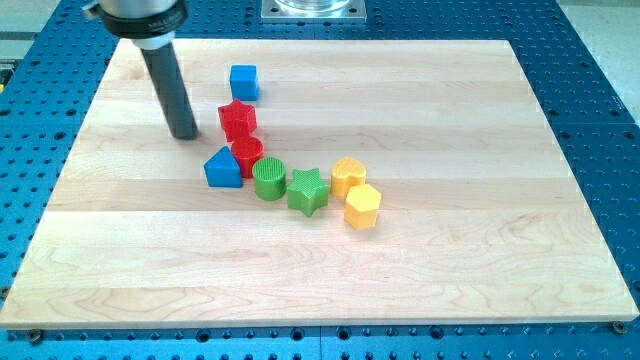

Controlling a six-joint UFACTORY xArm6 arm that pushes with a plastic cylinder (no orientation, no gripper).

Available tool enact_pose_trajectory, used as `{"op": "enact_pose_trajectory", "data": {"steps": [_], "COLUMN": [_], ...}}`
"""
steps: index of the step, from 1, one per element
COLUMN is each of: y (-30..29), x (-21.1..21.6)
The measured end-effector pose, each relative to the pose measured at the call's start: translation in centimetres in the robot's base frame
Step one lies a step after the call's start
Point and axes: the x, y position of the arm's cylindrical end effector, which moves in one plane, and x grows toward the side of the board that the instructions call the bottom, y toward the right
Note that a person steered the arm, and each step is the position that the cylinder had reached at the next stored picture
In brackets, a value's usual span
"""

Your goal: Separate the red circle from the green circle

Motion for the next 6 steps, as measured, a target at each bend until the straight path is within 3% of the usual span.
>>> {"op": "enact_pose_trajectory", "data": {"steps": [3,4,5,6], "y": [6.9,14.3,15.3,9.4], "x": [2.6,2.8,6.3,7.4]}}
